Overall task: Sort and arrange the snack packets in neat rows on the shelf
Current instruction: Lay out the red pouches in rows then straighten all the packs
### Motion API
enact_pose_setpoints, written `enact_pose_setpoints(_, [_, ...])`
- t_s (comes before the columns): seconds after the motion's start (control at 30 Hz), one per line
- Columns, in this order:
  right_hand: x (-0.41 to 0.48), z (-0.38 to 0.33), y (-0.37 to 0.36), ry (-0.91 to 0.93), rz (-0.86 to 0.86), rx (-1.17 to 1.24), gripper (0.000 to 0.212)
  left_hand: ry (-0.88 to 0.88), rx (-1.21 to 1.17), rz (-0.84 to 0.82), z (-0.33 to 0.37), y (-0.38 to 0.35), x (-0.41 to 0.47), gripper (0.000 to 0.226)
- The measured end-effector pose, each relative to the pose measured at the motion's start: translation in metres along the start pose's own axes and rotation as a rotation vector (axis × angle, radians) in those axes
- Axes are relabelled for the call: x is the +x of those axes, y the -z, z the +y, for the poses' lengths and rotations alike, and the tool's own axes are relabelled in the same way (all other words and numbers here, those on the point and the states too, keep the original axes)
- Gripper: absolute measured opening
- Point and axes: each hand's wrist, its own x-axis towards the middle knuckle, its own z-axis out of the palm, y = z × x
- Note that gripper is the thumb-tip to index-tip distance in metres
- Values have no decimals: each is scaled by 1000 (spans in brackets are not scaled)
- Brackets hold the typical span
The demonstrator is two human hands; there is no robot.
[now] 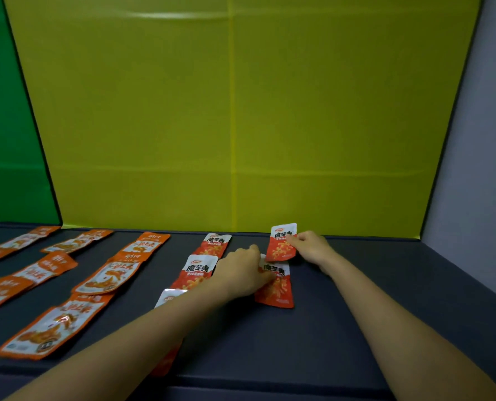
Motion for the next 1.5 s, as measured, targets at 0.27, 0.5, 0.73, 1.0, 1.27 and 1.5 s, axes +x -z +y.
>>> enact_pose_setpoints(0.27, [2, -1, -12, 42, 50, -326, 52, -42, 88, 22, -3, -9, 0, 46])
enact_pose_setpoints(0.5, [0, -1, -19, 98, 109, -443, 53, -80, 122, -22, 1, -3, -4, 41])
enact_pose_setpoints(0.73, [-12, -9, -3, 84, 221, -332, 36, -82, 136, 154, -6, 22, -38, 40])
enact_pose_setpoints(1.0, [-84, -88, 3, 524, 124, -207, 14, -1, -36, 571, -95, 79, -160, 47])
enact_pose_setpoints(1.27, [-194, -178, -104, 874, -47, -71, 13, 375, -9, 666, -216, 89, -314, 43])
enact_pose_setpoints(1.5, [-284, -251, -246, 1033, -384, -18, 20, 745, 193, 680, -293, 104, -461, 5])
